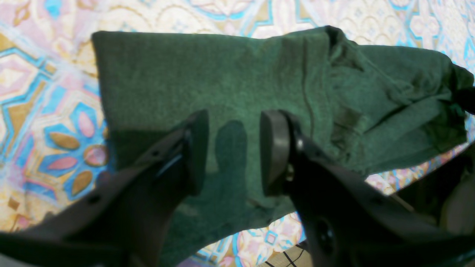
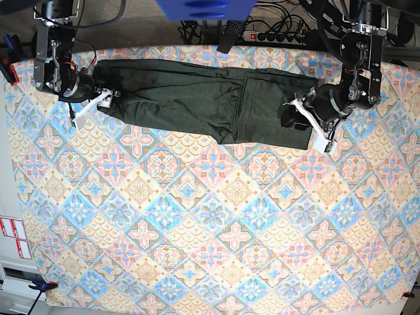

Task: Fold the T-shirt properly
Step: 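Move both grippers to the ends of the folded shirt and hold, then grasp the end of the long folded strip with the right gripper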

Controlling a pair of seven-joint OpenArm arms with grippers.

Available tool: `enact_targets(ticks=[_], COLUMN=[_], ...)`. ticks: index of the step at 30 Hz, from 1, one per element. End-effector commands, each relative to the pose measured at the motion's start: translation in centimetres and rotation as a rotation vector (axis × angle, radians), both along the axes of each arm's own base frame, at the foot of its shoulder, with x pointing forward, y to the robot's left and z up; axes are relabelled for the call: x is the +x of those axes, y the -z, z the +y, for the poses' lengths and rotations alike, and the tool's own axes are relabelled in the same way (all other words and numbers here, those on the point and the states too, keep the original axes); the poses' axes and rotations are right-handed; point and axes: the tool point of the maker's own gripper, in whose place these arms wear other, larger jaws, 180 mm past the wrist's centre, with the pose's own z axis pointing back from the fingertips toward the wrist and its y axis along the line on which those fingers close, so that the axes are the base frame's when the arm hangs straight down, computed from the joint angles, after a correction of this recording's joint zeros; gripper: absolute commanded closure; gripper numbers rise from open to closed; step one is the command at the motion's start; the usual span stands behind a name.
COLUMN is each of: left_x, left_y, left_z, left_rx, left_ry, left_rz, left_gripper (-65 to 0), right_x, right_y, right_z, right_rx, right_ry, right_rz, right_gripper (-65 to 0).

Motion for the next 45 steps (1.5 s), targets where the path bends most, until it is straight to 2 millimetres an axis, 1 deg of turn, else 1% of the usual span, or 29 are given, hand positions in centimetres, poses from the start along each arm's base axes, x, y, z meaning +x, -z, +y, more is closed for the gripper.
enact_targets(ticks=[1, 15, 17, 20, 29, 33, 36, 41, 42, 45], left_x=[0.7, 0.8, 0.8, 0.8, 0.7, 0.7, 0.7, 0.7, 0.7, 0.7], left_y=[-1.0, -1.1, -1.1, -1.1, -1.0, -1.0, -1.0, -1.0, -1.0, -1.0], left_z=[0.1, 0.2, 0.2, 0.1, 0.2, 0.2, 0.1, 0.2, 0.2, 0.2], left_rx=[-0.008, -0.009, -0.009, -0.009, -0.008, -0.008, -0.009, -0.008, -0.008, -0.008], left_ry=[0.004, 0.001, 0.001, 0.002, 0.001, 0.001, 0.002, 0.001, 0.001, 0.001], left_rz=[-0.038, -0.04, -0.04, -0.04, -0.039, -0.039, -0.039, -0.039, -0.039, -0.039], left_gripper=[-23.0, -23.0, -23.0, -23.0, -23.0, -23.0, -23.0, -23.0, -23.0, -23.0], right_x=[-1.2, -2.3, -2.2, -2.1, -1.9, -2.4, -2.3, -2.3, -2.2, -1.2], right_y=[0.4, 0.9, 0.7, 0.3, 0.0, 0.0, -0.3, -0.4, -0.5, -1.6], right_z=[2.4, 5.6, 6.5, 7.2, 7.5, 7.6, 8.1, 8.2, 8.1, 8.3], right_rx=[0.08, 0.118, 0.158, 0.203, 0.215, 0.22, 0.257, 0.261, 0.26, 0.258], right_ry=[-0.027, -0.119, -0.107, -0.094, -0.095, -0.106, -0.098, -0.097, -0.094, -0.109], right_rz=[0.04, 0.071, 0.067, 0.064, 0.056, 0.081, 0.081, 0.08, 0.075, 0.029], right_gripper=[-43.3, -43.3, -43.3, -43.3, -43.2, -43.2, -43.2, -43.2, -43.2, -43.2])
